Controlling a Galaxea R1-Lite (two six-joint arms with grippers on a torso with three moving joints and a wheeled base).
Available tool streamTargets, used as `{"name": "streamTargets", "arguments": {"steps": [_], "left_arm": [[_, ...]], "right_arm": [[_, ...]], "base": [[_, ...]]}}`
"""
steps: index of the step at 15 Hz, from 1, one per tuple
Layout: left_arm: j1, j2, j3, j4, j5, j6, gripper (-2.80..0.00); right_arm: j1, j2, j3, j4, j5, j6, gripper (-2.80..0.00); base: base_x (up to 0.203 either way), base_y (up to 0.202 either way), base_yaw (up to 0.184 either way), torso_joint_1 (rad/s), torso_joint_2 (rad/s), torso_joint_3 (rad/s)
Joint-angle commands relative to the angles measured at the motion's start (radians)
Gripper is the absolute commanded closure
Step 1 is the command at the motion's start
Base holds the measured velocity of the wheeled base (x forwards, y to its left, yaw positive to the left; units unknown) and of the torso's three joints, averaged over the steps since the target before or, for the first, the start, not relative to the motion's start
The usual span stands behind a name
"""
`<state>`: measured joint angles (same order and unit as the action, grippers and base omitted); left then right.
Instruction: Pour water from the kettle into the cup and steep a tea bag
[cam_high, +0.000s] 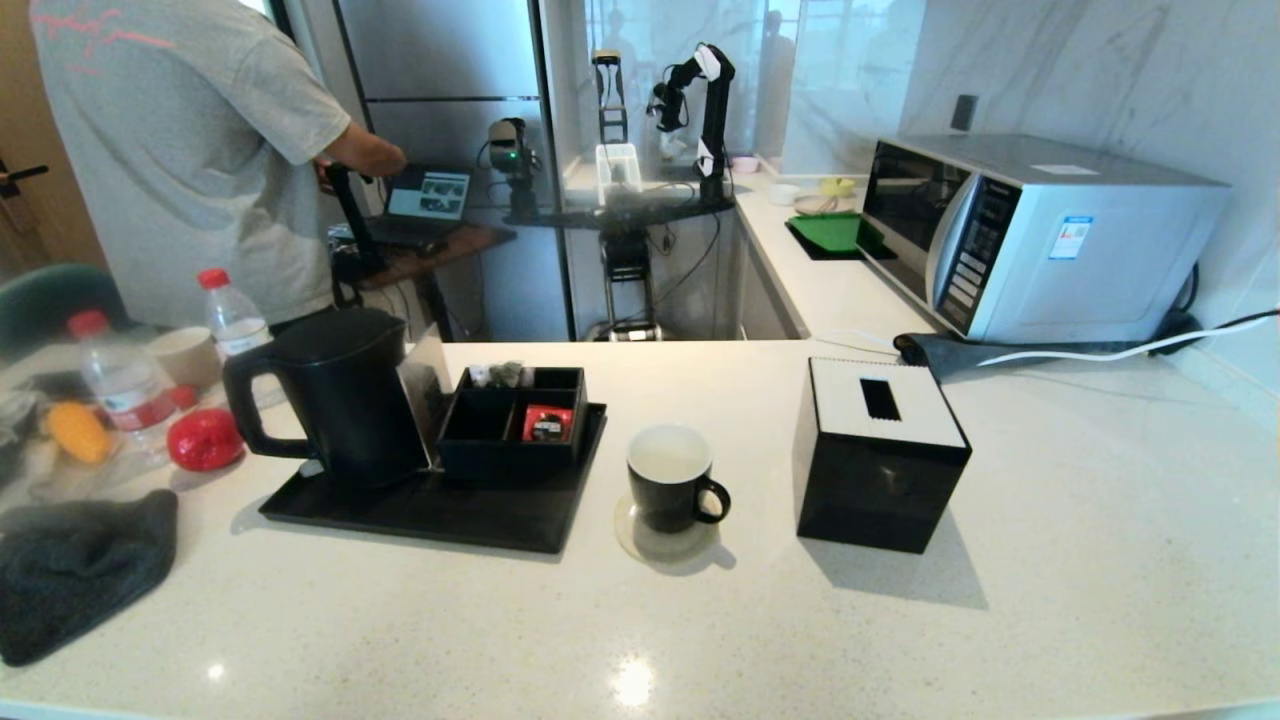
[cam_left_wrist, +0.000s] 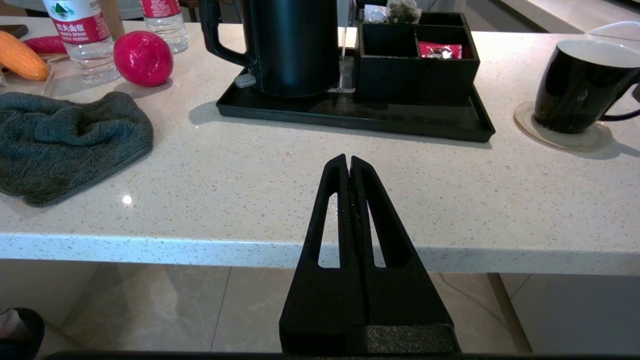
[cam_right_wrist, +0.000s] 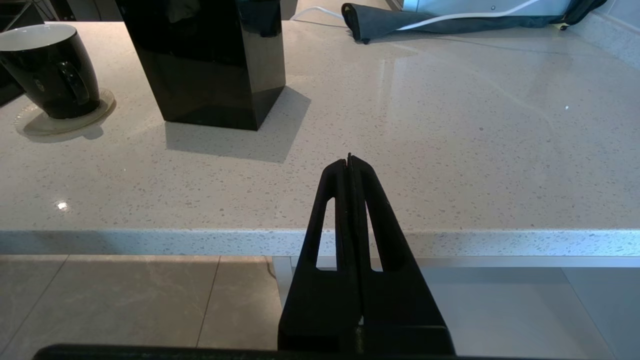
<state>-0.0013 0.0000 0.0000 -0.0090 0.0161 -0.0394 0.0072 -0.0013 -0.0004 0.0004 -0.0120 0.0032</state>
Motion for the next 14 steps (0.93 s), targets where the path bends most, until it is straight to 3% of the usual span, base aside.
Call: {"name": "streamTargets", "arguments": {"steps": [1,14], "left_arm": [[0.001,0.0,0.0,0.0,0.0,-0.001,0.0],[0.0,0.0,0.0,0.0,-0.001,-0.004,0.0]], "right_arm": [[0.0,0.001,0.0,0.0,0.0,0.0,0.0],[0.0,0.001,0.0,0.0,0.0,0.0,0.0]], "base": [[0.0,0.0,0.0,0.0,0.0,0.0],[0.0,0.0,0.0,0.0,0.0,0.0]]}}
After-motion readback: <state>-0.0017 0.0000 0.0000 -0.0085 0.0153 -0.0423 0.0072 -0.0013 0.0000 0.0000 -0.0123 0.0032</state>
